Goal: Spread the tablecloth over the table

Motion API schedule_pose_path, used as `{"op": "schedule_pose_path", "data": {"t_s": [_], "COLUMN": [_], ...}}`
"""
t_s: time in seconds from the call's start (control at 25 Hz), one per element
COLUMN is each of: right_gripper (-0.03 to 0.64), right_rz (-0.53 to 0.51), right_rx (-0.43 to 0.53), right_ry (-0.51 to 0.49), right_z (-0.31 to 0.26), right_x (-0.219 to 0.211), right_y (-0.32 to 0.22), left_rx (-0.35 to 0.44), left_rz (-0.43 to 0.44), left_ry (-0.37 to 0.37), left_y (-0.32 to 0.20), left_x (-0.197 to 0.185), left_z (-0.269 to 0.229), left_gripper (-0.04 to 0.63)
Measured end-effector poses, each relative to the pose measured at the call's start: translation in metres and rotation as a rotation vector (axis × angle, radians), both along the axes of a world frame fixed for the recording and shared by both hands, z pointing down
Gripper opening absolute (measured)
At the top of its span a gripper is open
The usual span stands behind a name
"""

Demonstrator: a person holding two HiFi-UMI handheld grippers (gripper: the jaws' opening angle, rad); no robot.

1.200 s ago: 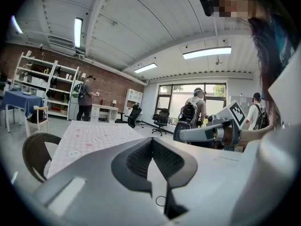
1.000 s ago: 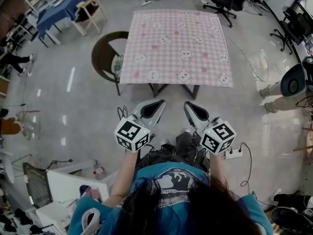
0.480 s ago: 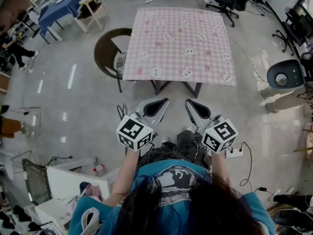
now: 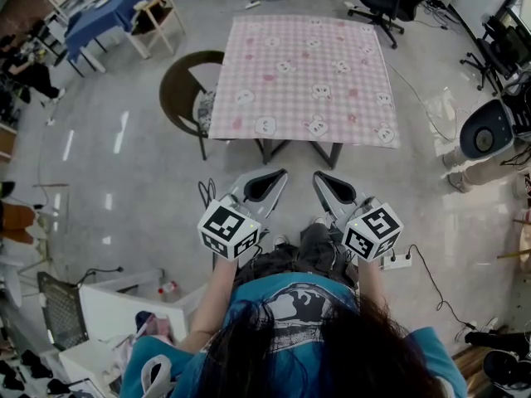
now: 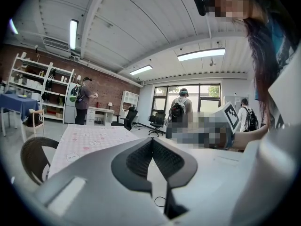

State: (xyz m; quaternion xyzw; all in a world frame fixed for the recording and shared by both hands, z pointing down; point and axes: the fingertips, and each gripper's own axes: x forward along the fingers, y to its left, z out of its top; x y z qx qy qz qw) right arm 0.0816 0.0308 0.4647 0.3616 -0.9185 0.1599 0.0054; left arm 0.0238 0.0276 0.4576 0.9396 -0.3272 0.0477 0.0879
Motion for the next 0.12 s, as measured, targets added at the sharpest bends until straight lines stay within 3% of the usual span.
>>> {"op": "schedule_pose_path", "data": {"t_s": [0.12], "right_gripper": [0.000], "right_rz": [0.002], "right_rx": [-0.006], "right_ry": [0.002], "right_z": [0.0018], "right_x": [0.0009], "right_y": [0.0009], "left_rx": [-0.012], "left_rz": [-0.001], "left_ry": [0.015], "left_y": [0.0011], "left_x": [-0.0008], "left_z": [0.0018], "left_gripper": [0.015]}}
